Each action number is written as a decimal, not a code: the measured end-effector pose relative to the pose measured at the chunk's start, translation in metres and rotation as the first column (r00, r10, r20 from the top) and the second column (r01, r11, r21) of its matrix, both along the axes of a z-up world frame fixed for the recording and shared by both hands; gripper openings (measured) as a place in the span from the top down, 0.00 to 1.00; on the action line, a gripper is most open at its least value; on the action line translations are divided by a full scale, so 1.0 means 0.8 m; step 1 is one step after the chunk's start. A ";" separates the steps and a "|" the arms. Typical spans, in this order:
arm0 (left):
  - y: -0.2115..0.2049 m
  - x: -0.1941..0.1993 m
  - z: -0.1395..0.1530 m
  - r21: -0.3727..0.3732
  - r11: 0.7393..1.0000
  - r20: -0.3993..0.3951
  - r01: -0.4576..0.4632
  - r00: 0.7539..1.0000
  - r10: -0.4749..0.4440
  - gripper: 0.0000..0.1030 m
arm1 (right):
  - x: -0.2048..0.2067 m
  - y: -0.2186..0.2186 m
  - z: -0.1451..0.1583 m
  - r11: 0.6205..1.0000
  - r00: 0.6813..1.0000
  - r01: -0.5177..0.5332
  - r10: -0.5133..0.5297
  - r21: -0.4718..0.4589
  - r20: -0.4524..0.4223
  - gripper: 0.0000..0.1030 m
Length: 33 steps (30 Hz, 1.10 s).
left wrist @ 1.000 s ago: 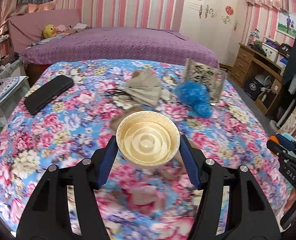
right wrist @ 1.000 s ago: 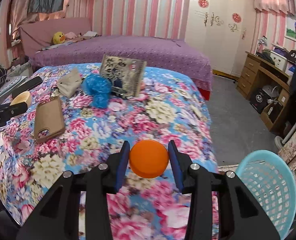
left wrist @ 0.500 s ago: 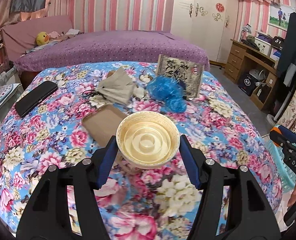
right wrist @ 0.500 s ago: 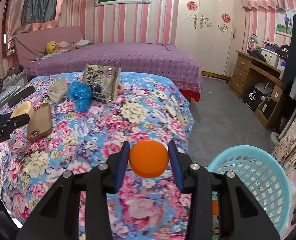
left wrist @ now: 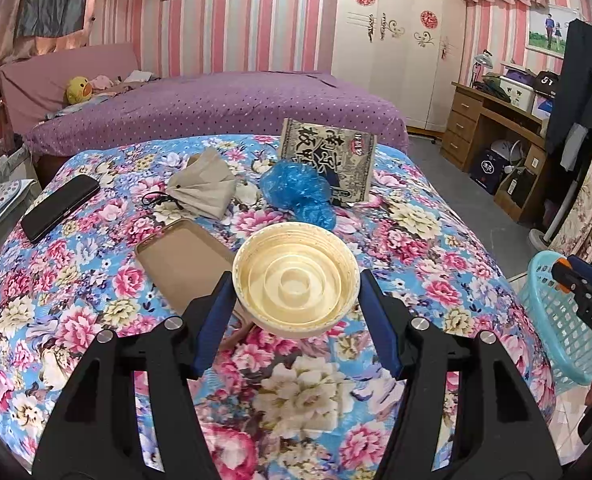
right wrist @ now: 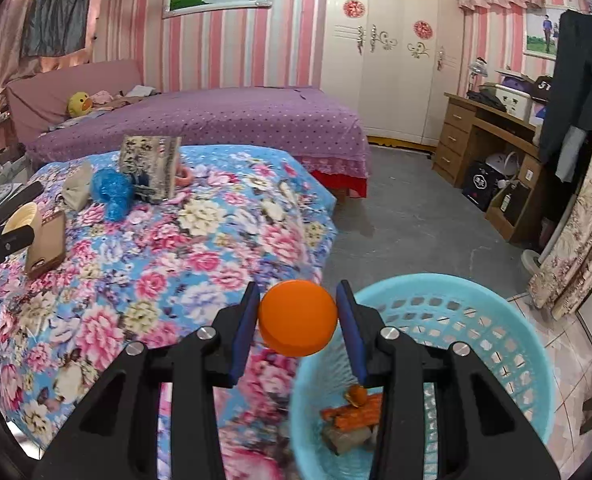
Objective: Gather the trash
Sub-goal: 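Carry the cream bowl and orange cap in both tools over the blue basket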
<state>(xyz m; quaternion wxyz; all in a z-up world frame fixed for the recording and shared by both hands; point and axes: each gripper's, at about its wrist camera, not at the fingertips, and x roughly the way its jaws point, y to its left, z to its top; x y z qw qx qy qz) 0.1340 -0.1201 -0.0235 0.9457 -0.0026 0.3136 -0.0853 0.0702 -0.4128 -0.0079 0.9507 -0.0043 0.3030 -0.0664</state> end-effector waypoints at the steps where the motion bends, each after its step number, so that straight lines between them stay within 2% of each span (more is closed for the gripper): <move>1: -0.003 -0.001 0.000 0.002 1.000 0.003 0.002 1.000 -0.002 0.41 | -0.001 -0.004 0.000 1.000 1.000 0.005 -0.005 0.001 0.001 0.61; 12: -0.043 -0.015 0.002 0.000 0.999 0.009 0.051 0.999 -0.051 0.41 | -0.017 -0.050 0.000 0.998 0.998 0.061 -0.061 0.020 0.007 0.61; 17: -0.079 -0.018 0.008 0.024 0.996 0.026 0.087 0.996 -0.088 0.41 | -0.027 -0.077 0.002 0.994 0.994 0.104 -0.105 0.026 0.025 0.61; 20: -0.099 -0.018 0.008 0.007 0.994 0.023 0.108 0.994 -0.108 0.41 | -0.033 -0.096 0.002 0.991 0.991 0.133 -0.134 0.032 0.031 0.61; 24: -0.141 -0.026 0.008 -0.003 0.988 0.035 0.156 0.987 -0.156 0.41 | -0.041 -0.120 -0.003 0.984 0.985 0.174 -0.174 0.031 0.016 0.61; 27: -0.181 -0.038 0.008 0.020 0.978 0.056 0.210 0.976 -0.211 0.41 | -0.048 -0.140 -0.005 0.979 0.979 0.204 -0.204 0.025 0.014 0.61; 33: -0.244 -0.056 0.003 0.006 0.955 0.056 0.296 0.954 -0.296 0.41 | -0.061 -0.172 -0.011 0.970 0.970 0.244 -0.244 0.023 0.012 0.61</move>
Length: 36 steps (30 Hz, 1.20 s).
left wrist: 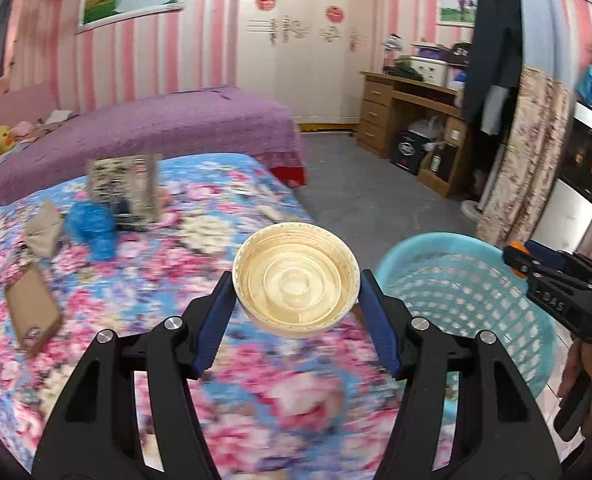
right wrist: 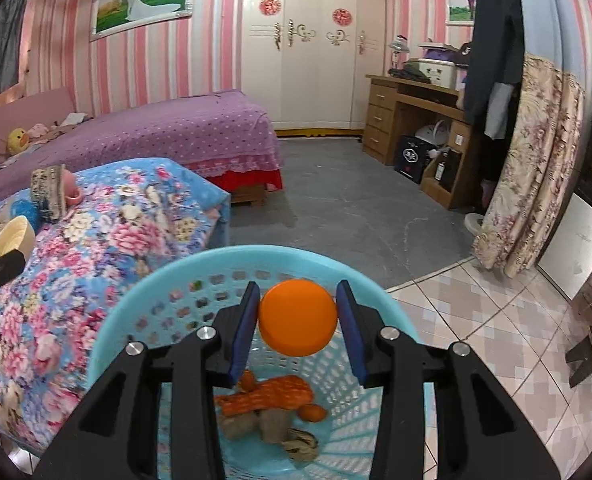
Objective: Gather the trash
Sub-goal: 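Carry the cream bowl and orange cap in both tools over the blue basket, then open the left tool to drop the cream bowl while the right tool releases the orange cap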
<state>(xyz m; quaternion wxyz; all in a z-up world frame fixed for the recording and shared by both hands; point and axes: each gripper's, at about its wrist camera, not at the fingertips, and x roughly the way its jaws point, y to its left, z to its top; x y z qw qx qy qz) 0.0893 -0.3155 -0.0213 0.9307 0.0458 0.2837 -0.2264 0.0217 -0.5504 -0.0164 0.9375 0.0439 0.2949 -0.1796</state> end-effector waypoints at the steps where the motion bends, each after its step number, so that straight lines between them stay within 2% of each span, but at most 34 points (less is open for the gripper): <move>1: -0.010 -0.003 -0.002 0.002 1.000 -0.001 0.014 1.000 -0.014 0.41 | -0.003 -0.006 -0.001 1.000 1.000 0.008 -0.008 0.000 0.001 0.61; 6: -0.051 -0.012 -0.018 0.018 0.998 -0.019 0.061 0.998 -0.061 0.41 | -0.018 -0.027 -0.002 0.999 0.999 0.044 -0.044 -0.003 0.009 0.61; 10: -0.072 -0.011 -0.029 -0.005 0.996 -0.054 0.084 0.995 -0.084 0.41 | -0.027 -0.038 -0.002 0.998 0.998 0.063 -0.063 0.008 0.018 0.61; 18: -0.096 -0.007 -0.038 -0.018 0.995 -0.060 0.096 0.994 -0.097 0.41 | -0.028 -0.042 -0.003 0.997 0.997 0.071 -0.072 0.013 0.028 0.61; 24: -0.113 -0.007 -0.047 0.012 0.992 -0.046 0.124 0.991 -0.124 0.40 | -0.031 -0.042 0.002 0.997 0.996 0.077 -0.077 0.003 0.053 0.62; 25: -0.113 -0.007 -0.047 0.013 0.991 -0.051 0.134 0.990 -0.133 0.38 | -0.032 -0.043 0.002 0.997 0.995 0.079 -0.079 0.002 0.056 0.61; 27: -0.113 -0.009 -0.046 0.027 0.991 -0.041 0.133 0.990 -0.131 0.25 | -0.033 -0.044 0.002 0.997 0.995 0.083 -0.083 0.003 0.058 0.62; 29: -0.108 -0.009 -0.042 0.031 0.993 -0.018 0.112 0.994 -0.112 0.17 | -0.032 -0.043 0.001 0.997 0.995 0.083 -0.083 0.000 0.055 0.62; 36: -0.078 -0.003 -0.028 0.049 0.997 0.034 0.057 0.998 -0.059 0.09 | -0.028 -0.034 0.004 0.997 0.995 0.080 -0.079 -0.011 0.061 0.61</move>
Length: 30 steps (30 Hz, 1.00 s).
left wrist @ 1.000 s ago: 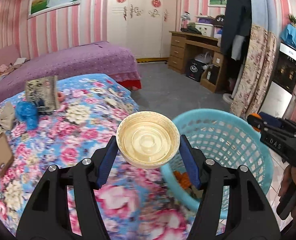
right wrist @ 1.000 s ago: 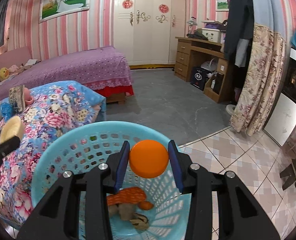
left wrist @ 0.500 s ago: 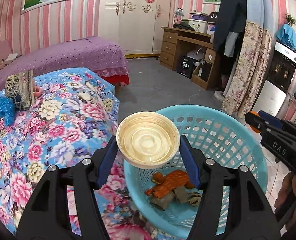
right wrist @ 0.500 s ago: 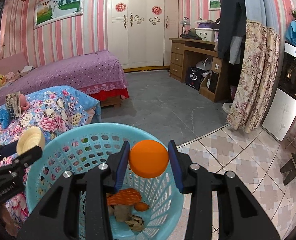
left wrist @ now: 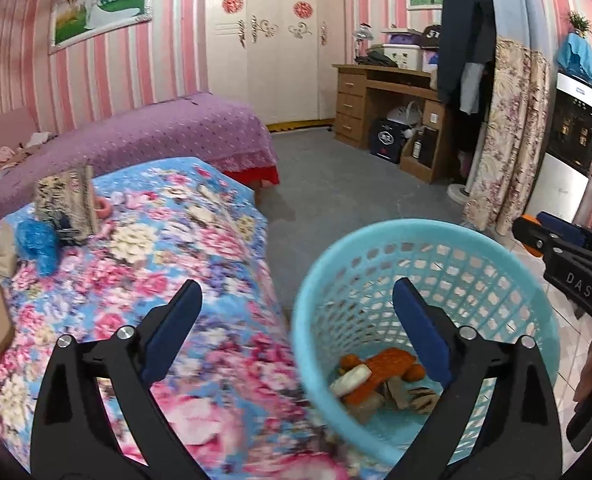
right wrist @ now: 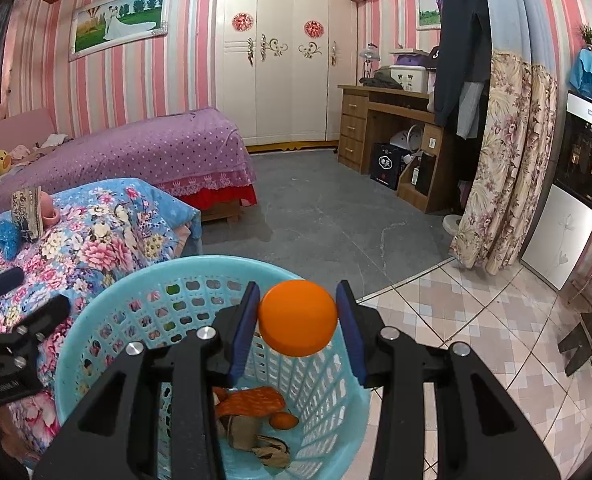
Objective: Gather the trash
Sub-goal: 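Open the left tool to drop the cream bowl while the right tool releases the orange cap, then move both tools back over the bed toward the mask and blue bag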
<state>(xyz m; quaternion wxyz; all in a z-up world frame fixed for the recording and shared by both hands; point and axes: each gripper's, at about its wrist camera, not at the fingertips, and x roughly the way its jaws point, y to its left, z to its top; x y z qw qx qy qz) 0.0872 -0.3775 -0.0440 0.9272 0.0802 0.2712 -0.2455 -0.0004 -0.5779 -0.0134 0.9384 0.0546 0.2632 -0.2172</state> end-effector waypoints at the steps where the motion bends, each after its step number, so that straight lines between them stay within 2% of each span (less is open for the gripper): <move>1: 0.007 0.002 0.002 -0.002 1.000 0.002 -0.011 1.000 0.011 0.08 | 0.001 0.001 0.000 1.000 1.000 0.000 0.000 0.000 -0.001 0.61; 4: 0.026 0.009 0.007 -0.008 0.999 0.000 -0.040 0.999 0.040 0.07 | 0.005 0.007 0.001 1.000 1.000 0.002 -0.002 0.001 0.000 0.60; 5: 0.033 0.011 0.008 -0.008 0.999 0.000 -0.049 0.999 0.049 0.07 | 0.005 0.006 0.001 1.000 1.000 0.000 0.000 0.003 0.000 0.56; 6: 0.038 0.012 0.010 -0.007 0.998 0.002 -0.057 0.998 0.057 0.07 | 0.006 0.009 0.002 1.000 1.000 0.001 -0.001 0.002 0.002 0.45; 8: 0.054 0.014 0.014 -0.007 0.997 0.006 -0.075 0.997 0.075 0.07 | 0.008 0.016 0.005 1.000 1.000 0.003 -0.003 -0.007 0.010 0.35; 10: 0.070 0.016 0.018 -0.008 0.996 0.007 -0.092 0.996 0.092 0.07 | 0.012 0.023 0.009 1.000 1.000 -0.001 0.001 -0.010 0.016 0.33; 12: 0.084 0.017 0.024 -0.011 0.994 0.012 -0.106 0.994 0.106 0.07 | 0.015 0.031 0.012 1.000 1.000 0.004 -0.004 -0.012 0.023 0.18; 14: 0.097 0.017 0.029 -0.012 0.993 0.022 -0.118 0.993 0.118 0.07 | 0.018 0.043 0.015 1.000 0.999 0.015 -0.015 -0.020 0.033 0.08; 18: 0.128 0.018 0.044 -0.015 0.989 0.045 -0.145 0.988 0.145 0.06 | 0.030 0.068 0.021 0.999 0.999 0.016 -0.015 -0.031 0.032 0.05; 30: 0.242 0.050 0.073 -0.029 0.965 0.072 -0.259 0.963 0.261 0.05 | 0.081 0.148 0.025 0.998 0.997 -0.068 0.068 -0.009 0.028 0.05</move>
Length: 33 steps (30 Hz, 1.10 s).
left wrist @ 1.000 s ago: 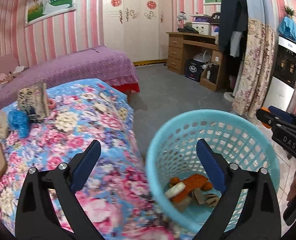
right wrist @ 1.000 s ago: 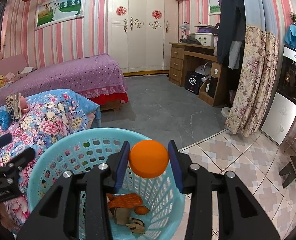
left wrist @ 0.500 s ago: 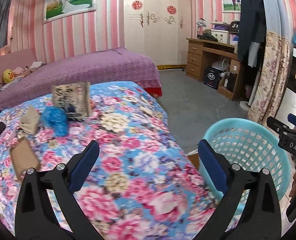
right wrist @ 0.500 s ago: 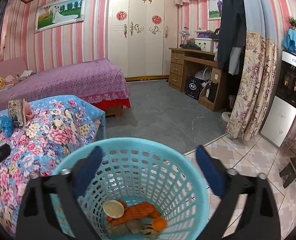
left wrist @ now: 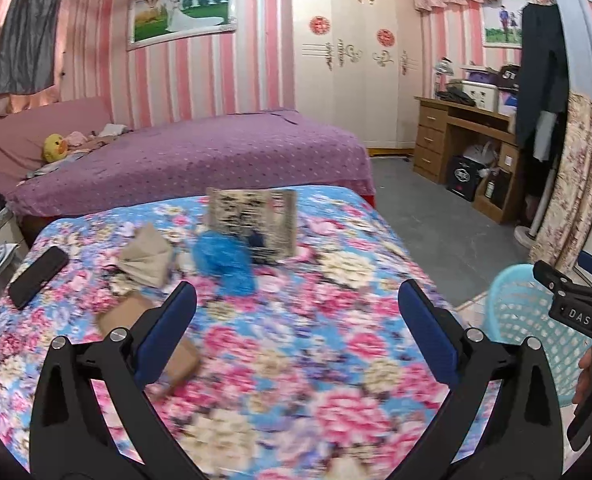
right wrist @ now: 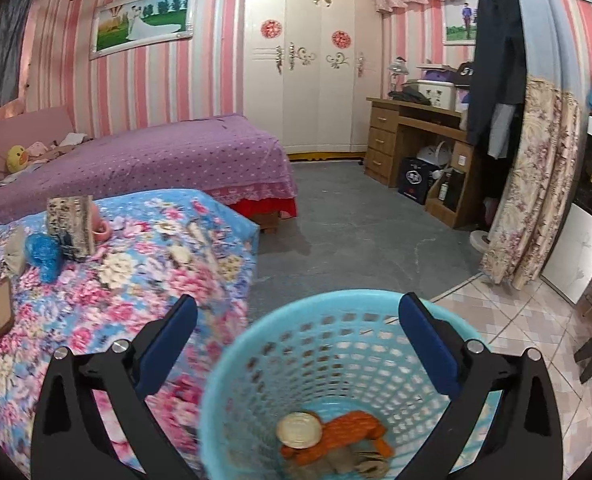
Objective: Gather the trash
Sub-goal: 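Move both tools back over the bed toward the mask and blue bag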
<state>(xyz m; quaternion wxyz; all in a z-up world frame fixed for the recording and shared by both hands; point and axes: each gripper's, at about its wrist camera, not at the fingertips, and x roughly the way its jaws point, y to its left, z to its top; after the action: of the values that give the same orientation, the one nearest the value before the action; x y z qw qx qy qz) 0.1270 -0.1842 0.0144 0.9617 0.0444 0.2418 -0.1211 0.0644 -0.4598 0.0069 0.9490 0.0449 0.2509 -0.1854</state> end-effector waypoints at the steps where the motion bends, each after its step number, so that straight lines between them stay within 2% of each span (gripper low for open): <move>1: 0.009 0.004 0.000 0.003 1.000 -0.001 -0.007 1.000 0.007 0.05 | 0.005 0.007 0.000 1.000 1.000 -0.010 0.010 0.005 0.000 0.05; 6: 0.047 0.024 -0.009 0.022 0.998 0.004 -0.052 0.999 0.051 0.05 | 0.026 0.040 -0.001 0.999 0.999 -0.044 0.044 0.011 -0.006 0.05; 11: 0.086 0.045 -0.024 0.019 0.996 -0.032 -0.088 0.996 0.088 0.05 | 0.052 0.075 -0.007 0.997 0.997 -0.074 0.073 -0.019 -0.037 0.04; 16: 0.117 0.058 -0.033 0.035 0.991 -0.042 -0.126 0.991 0.128 0.05 | 0.072 0.105 -0.014 0.992 0.991 -0.127 0.127 0.025 -0.040 0.05; 21: 0.154 0.069 -0.035 0.039 0.984 -0.047 -0.174 0.983 0.175 0.05 | 0.087 0.141 -0.016 0.985 0.983 -0.173 0.174 0.009 -0.054 0.05; 28: 0.214 0.095 -0.036 0.007 0.970 -0.087 -0.244 0.966 0.244 0.05 | 0.109 0.196 -0.020 0.959 0.955 -0.283 0.284 0.030 -0.088 0.05; 33: 0.245 0.116 -0.042 -0.017 0.957 -0.129 -0.289 0.950 0.284 0.05 | 0.143 0.242 -0.024 0.940 0.933 -0.342 0.338 -0.008 -0.126 0.05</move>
<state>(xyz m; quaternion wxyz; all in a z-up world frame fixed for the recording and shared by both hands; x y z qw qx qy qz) 0.2197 0.0116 -0.0188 0.9527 -0.0160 0.3033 0.0128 0.1786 -0.2663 -0.0122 0.9502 -0.0246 0.3098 -0.0244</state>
